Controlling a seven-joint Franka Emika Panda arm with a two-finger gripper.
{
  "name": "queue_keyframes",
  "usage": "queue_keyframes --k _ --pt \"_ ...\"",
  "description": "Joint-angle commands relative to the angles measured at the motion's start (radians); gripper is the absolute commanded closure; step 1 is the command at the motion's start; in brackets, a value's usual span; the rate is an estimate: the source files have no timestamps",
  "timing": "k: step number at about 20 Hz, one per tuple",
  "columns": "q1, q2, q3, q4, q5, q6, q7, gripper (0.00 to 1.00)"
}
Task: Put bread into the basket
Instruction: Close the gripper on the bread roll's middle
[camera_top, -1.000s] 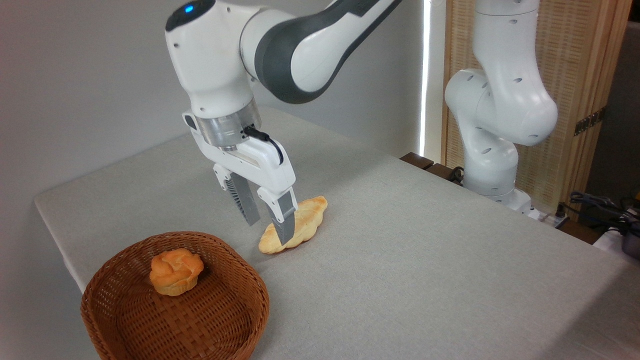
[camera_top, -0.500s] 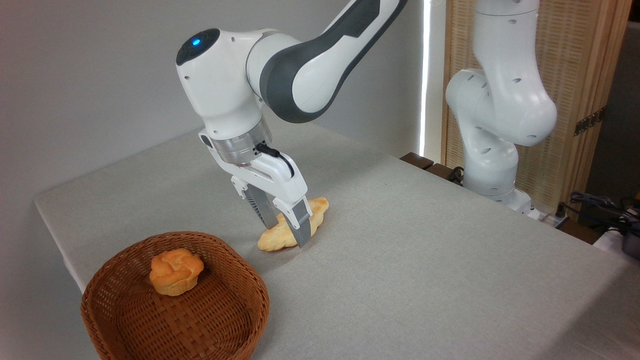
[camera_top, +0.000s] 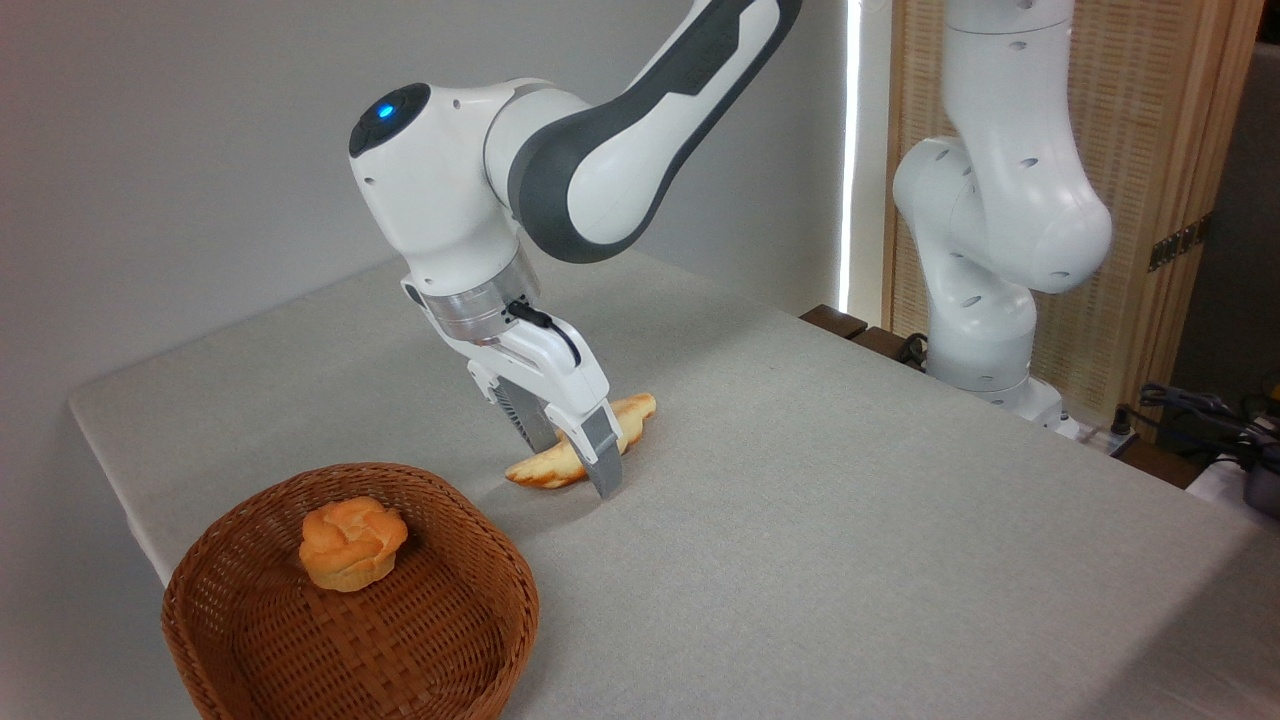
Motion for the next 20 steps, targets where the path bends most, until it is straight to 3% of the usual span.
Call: queue_keyframes --k 1,9,11,13,20 --pt "-0.023 0.024 0.002 -0.014 -0.012 -0.006 -0.005 0.00" --pt "-0.029 0.047 0.002 -0.012 -0.010 -0.006 0.001 0.00" --pt "-0.029 0.049 0.000 -0.014 -0.006 -0.003 0.002 0.06" --pt "-0.029 0.049 0.002 -0.012 -0.006 0.001 0.002 0.23" --pt "-0.027 0.049 0.000 -0.009 -0.010 0.003 0.002 0.24"
